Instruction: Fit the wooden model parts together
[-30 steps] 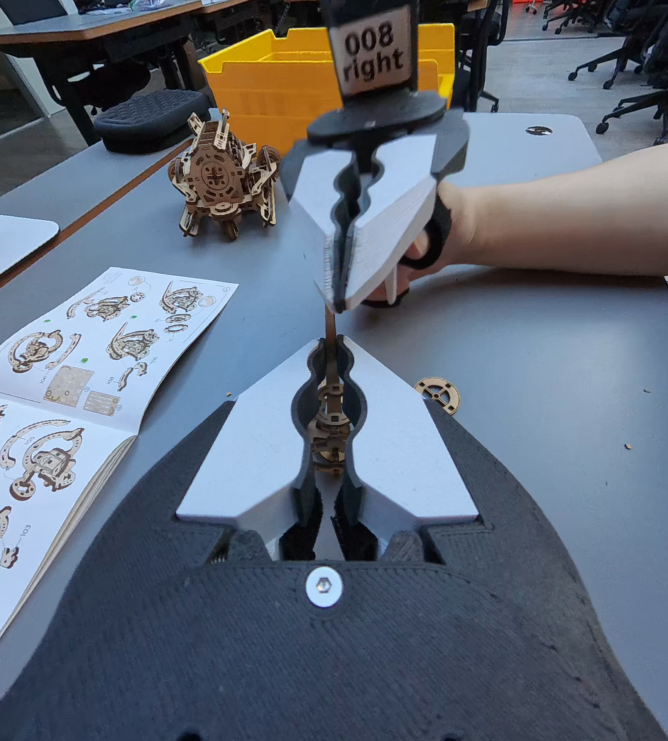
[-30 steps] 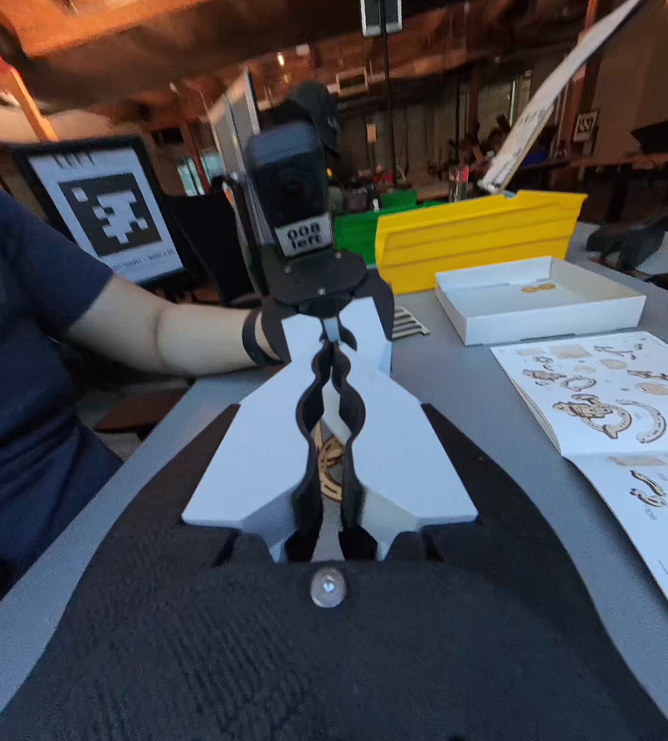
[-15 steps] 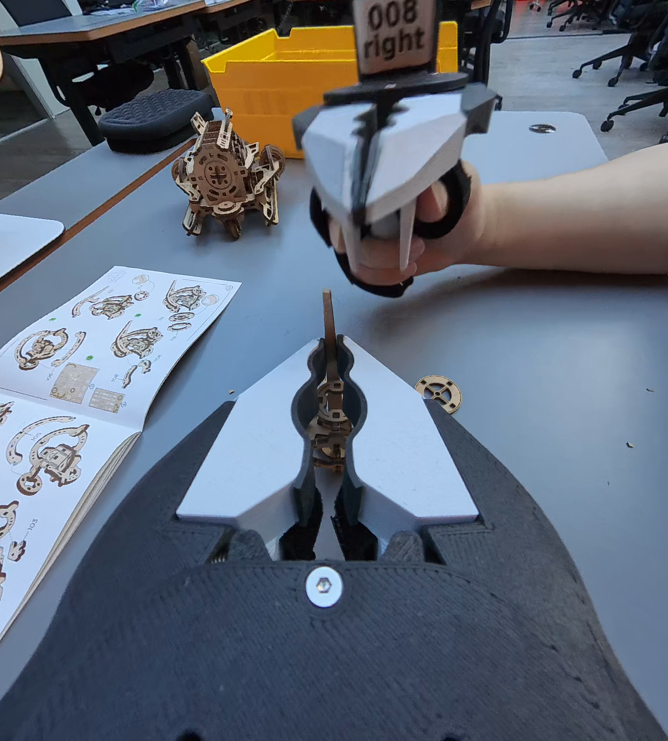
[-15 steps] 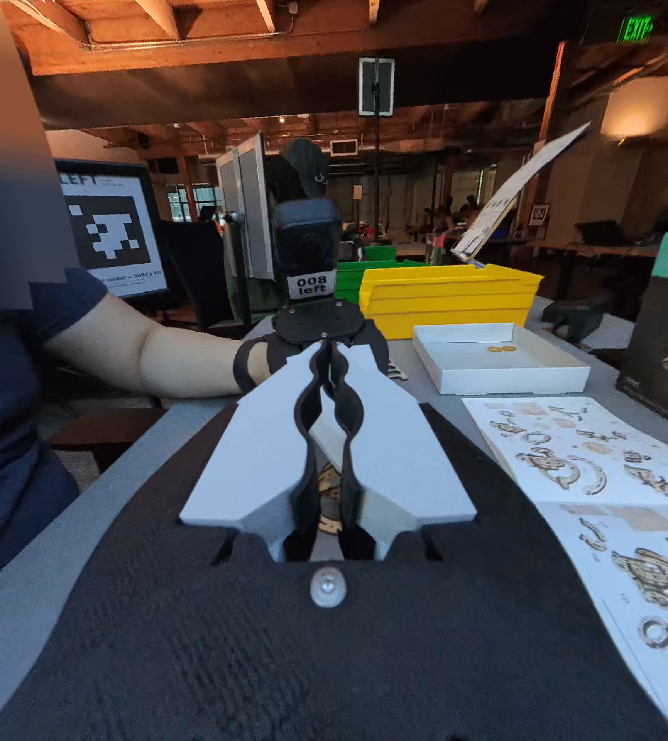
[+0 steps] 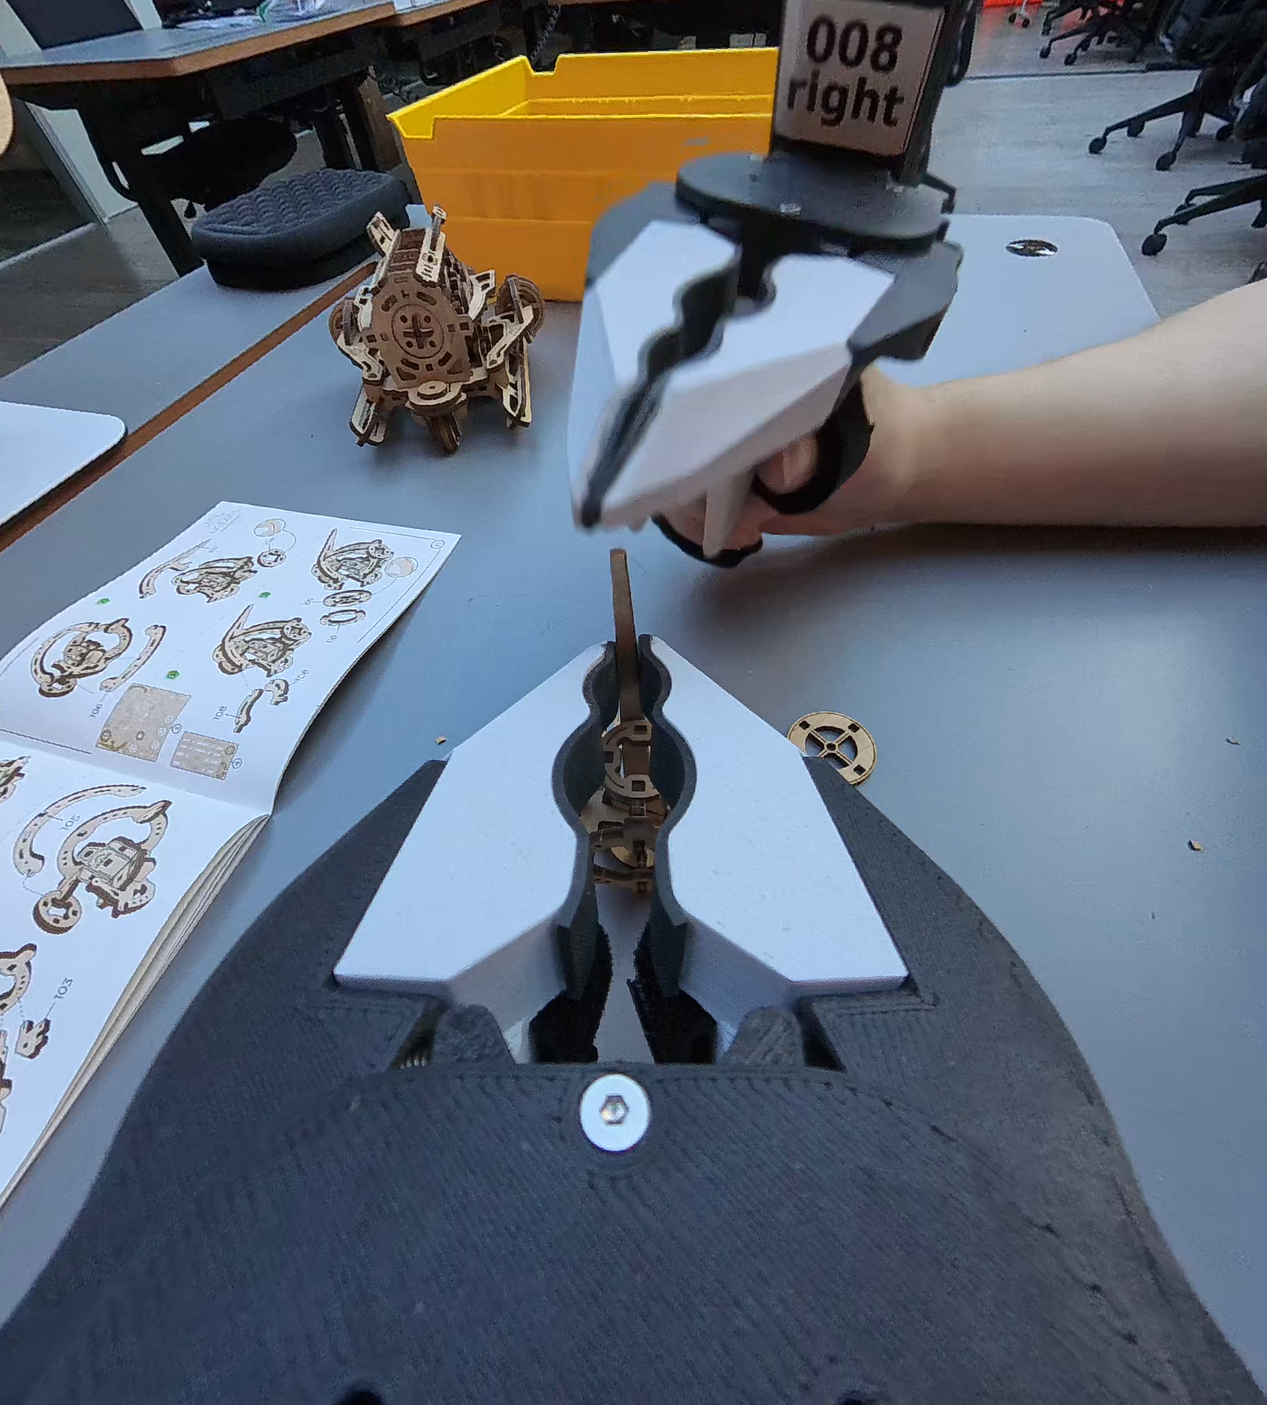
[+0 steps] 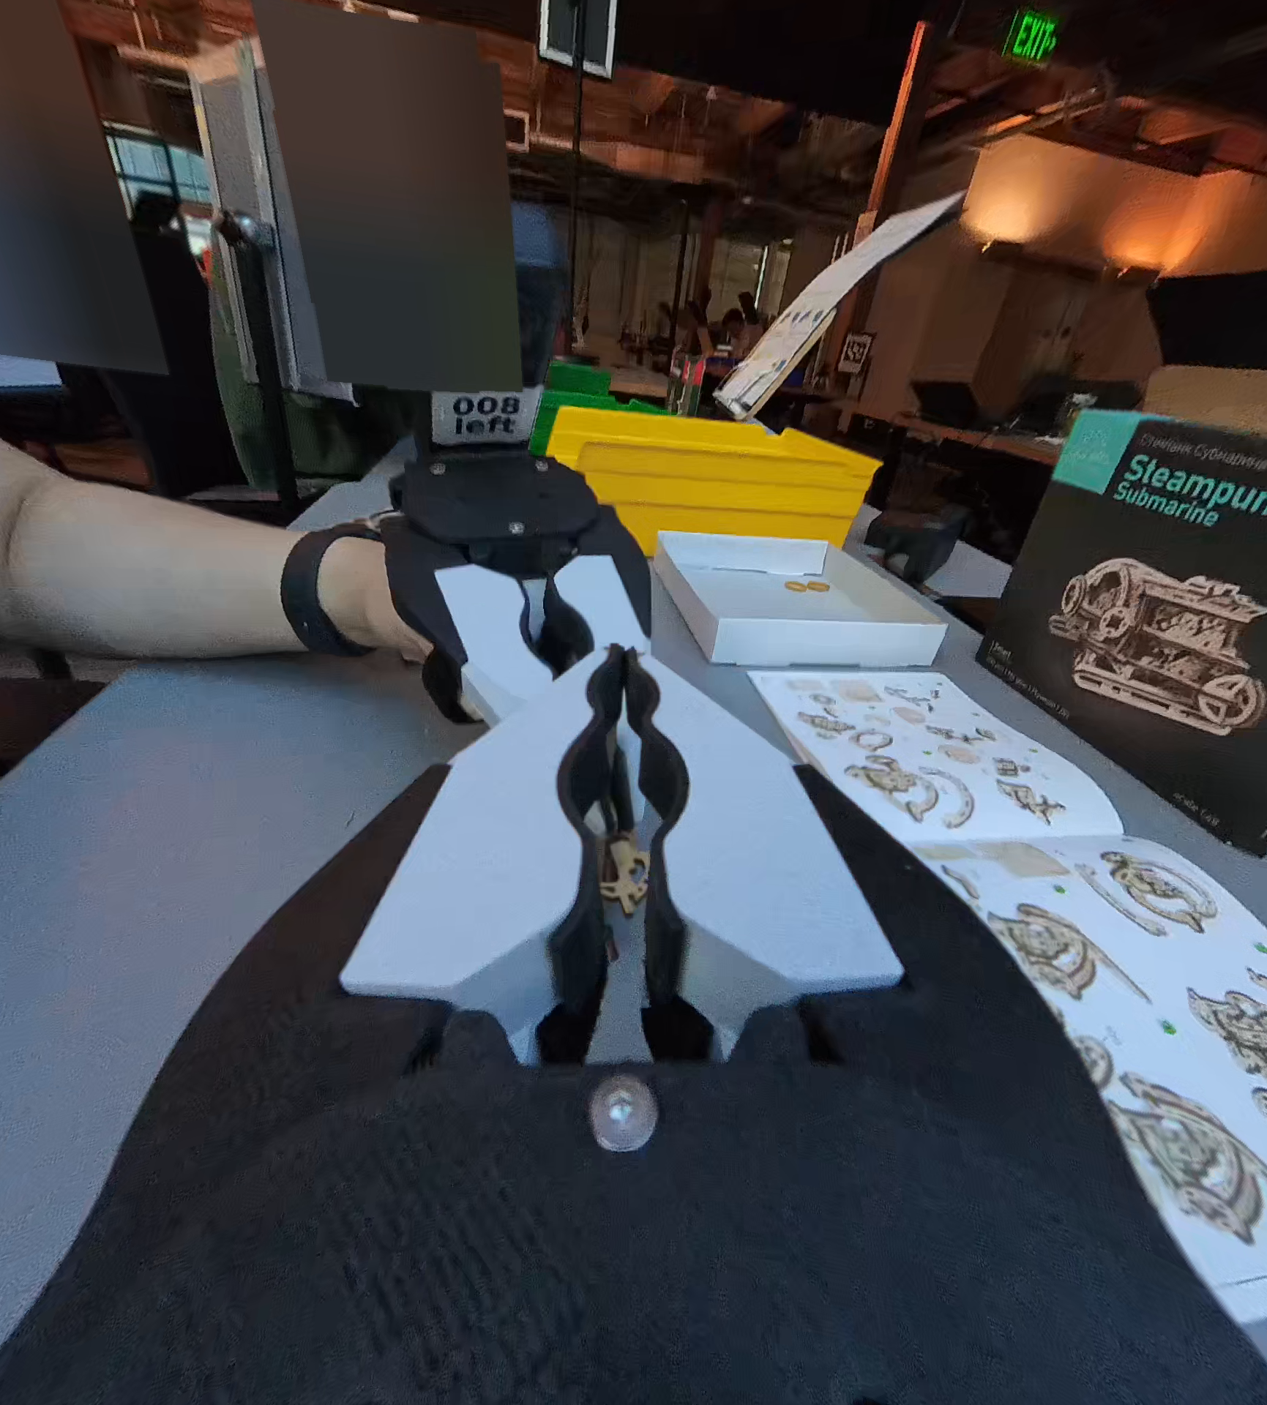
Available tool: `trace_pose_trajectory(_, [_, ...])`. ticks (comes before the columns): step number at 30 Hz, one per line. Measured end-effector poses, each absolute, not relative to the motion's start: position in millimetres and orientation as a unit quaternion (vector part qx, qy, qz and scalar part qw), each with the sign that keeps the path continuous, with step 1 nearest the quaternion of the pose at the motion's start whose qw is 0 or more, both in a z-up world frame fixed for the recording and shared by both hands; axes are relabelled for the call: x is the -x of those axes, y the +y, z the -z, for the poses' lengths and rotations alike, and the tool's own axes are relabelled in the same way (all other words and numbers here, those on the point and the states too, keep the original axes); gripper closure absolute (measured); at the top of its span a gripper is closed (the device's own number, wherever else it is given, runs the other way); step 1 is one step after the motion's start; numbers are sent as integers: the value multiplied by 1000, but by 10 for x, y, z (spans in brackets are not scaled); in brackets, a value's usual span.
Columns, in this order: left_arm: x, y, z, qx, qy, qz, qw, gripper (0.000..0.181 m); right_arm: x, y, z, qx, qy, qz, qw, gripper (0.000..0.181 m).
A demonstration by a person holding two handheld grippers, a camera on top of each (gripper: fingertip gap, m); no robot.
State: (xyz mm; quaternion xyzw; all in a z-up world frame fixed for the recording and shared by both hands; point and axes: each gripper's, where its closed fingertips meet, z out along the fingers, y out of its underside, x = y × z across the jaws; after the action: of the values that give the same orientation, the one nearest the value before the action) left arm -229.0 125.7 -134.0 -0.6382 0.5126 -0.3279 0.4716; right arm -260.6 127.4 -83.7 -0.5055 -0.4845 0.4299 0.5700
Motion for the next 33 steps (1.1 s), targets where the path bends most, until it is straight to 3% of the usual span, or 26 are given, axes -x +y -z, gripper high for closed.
trace_pose_trajectory(5, [2287,1257,1341,638,513,327,472,178,2493,1247,633,474,-447,-400,644,181])
trace_pose_trajectory(7, [2282,1256,1340,638,514,326,472,178,2562,1268,843,514,-462,-403,600,181])
trace_pose_trajectory(16, [2286,1255,1341,638,514,324,473,178,2515,1252,635,487,-439,-372,657,181])
trace_pose_trajectory(18, [2282,1257,1341,638,514,326,473,178,2605,1278,882,524,-467,-367,610,181])
trace_pose_trajectory(22, [2282,1257,1341,637,513,326,474,178,2526,1225,520,477,-429,-364,675,181])
trace_pose_trajectory(24, [2279,1261,1341,638,512,325,474,178,2648,1290,891,536,-464,-366,602,178])
trace_pose_trajectory(28, [2279,1257,1341,638,513,324,475,178,2556,1268,621,505,-425,-387,643,181])
trace_pose_trajectory(30, [2272,1257,1341,638,514,323,474,178,2624,1308,884,539,-461,-364,604,180])
trace_pose_trajectory(33, [2275,1260,1341,638,512,325,474,178,2554,1261,608,509,-425,-399,633,181])
